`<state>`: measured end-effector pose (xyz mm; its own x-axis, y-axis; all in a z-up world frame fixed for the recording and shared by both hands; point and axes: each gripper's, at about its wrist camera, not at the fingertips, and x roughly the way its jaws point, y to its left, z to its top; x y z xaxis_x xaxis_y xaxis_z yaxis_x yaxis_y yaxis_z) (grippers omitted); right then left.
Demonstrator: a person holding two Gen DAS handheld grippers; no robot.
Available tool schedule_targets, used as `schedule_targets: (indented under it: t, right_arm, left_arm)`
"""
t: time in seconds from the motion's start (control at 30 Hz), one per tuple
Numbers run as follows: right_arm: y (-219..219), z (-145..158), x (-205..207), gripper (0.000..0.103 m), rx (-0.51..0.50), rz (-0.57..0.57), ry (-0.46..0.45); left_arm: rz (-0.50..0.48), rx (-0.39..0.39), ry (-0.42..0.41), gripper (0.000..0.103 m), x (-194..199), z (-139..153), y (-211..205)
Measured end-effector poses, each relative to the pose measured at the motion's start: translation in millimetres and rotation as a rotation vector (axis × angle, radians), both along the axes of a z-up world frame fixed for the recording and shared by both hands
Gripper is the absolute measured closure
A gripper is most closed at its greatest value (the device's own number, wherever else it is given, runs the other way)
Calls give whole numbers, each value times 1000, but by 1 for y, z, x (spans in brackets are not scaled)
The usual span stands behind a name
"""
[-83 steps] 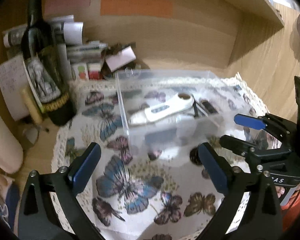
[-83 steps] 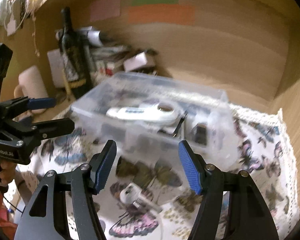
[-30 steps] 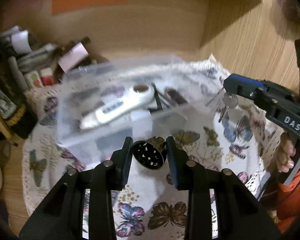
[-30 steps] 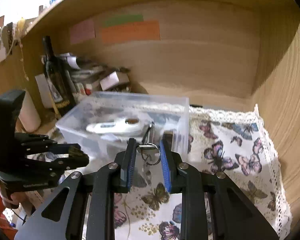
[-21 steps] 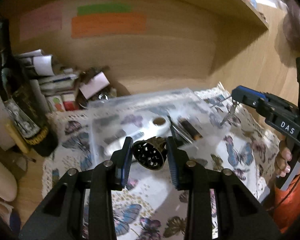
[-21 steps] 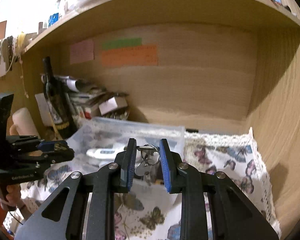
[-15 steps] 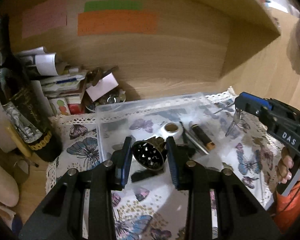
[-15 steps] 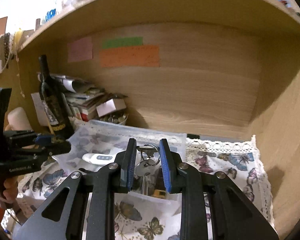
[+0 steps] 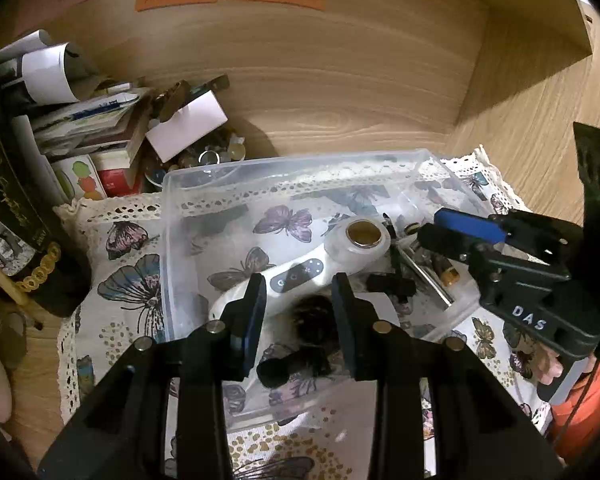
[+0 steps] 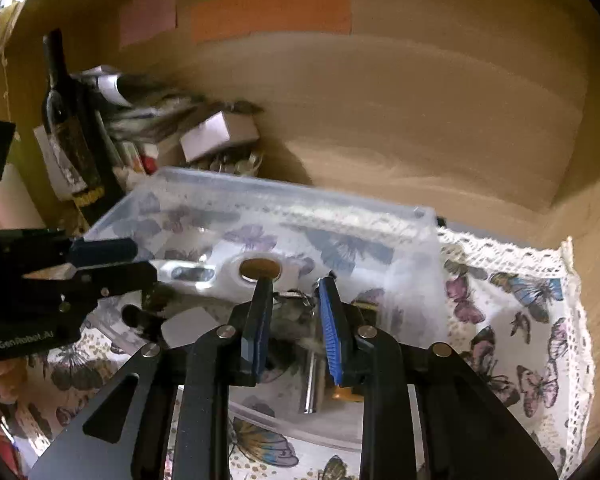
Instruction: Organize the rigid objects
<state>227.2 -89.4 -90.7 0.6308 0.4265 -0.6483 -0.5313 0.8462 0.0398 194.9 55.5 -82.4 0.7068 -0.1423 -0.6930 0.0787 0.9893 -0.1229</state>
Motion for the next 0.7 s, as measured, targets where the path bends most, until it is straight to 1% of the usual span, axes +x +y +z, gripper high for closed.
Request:
schedule_targets:
  t: [0.1,0.2,0.3,0.4,0.47,0.5,0.53,0.57,0.6,0.63,0.67,0.7]
  right_arm:
    - [0,-2,2,81,3,7,21]
    - [-3,3,-3,80,9,5,14]
    - [-7,14,-11,77,27,3,-13]
    - [-15,31,-27,75,51,3,-60]
    - [-20,41,-37,68,65,2,-93]
    - [-24,49,-46,62,76,0,-123]
    - [-26,54,-52,59,84,-2,-145]
    - [-31,63,-64,58,97,-4,-177]
    - [-33,68,-70,57,106,-5,-194]
    - [-35,73,-76,54,115,-4,-211]
    - [-38,78,-86,51,128,-3,-230]
    - [-41,82,-92,43,137,-3,-246]
  left_arm:
    - [4,-3,-7,60,-4,1,1]
    - [14,3,-34,56,-11,7,1]
    - [21,3,-74,53,-22,19,0]
    - [32,14,-125,50,-35,35,-2]
    - [38,24,-164,45,-46,46,-5]
    - [42,31,-188,42,-52,51,-7]
    - [46,38,-209,40,-58,56,-10]
    - [51,47,-232,39,-65,62,-12]
    - [55,55,-262,36,-74,68,-16]
    - [57,57,-278,31,-80,72,-16]
    - [59,57,-298,29,-87,77,-17]
    - [60,53,-322,23,-97,82,-20]
